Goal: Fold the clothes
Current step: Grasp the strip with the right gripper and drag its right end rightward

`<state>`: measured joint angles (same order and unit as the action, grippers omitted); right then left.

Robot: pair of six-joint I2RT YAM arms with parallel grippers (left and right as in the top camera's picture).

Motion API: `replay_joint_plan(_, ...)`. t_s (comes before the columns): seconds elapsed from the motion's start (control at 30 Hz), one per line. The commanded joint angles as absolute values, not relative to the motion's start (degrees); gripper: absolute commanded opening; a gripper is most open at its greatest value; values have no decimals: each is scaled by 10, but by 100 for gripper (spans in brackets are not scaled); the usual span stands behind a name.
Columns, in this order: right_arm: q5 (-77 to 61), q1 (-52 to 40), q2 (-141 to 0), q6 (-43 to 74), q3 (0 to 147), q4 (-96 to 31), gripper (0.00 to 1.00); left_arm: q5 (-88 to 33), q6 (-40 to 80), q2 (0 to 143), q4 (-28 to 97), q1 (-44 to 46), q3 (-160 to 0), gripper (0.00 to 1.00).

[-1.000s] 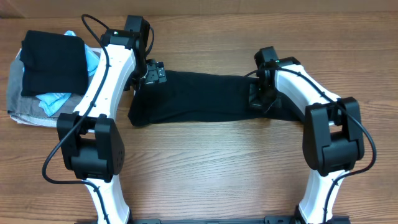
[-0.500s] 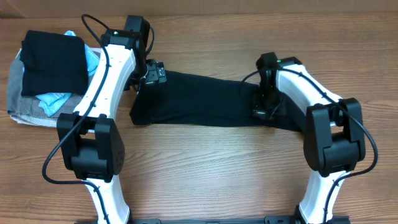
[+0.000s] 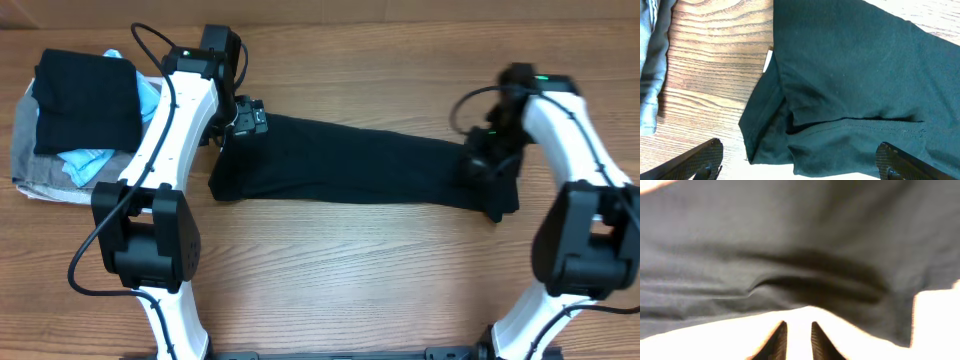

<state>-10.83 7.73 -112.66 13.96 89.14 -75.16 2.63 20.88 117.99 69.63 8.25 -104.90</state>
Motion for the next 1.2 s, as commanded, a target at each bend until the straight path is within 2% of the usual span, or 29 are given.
replay_joint_plan(0.0,-212,144,-1114,64,901,-747,35,30,215,1178,696,84,-1042,100)
replay_joint_plan(0.2,-227,247,-1114,57,900,-734,35,30,215,1178,696,84,-1042,100)
replay_joint_plan(0.33,-233,271,-1114,40,893,-732,34,30,215,1178,696,84,-1042,100)
replay_joint_plan(0.77,-248,275,-1117,41,743,-522,34,30,215,1178,696,84,-1042,100)
replay_joint_plan(1.17,-289,273,-1117,25,691,-434,35,30,215,1178,696,84,-1042,100)
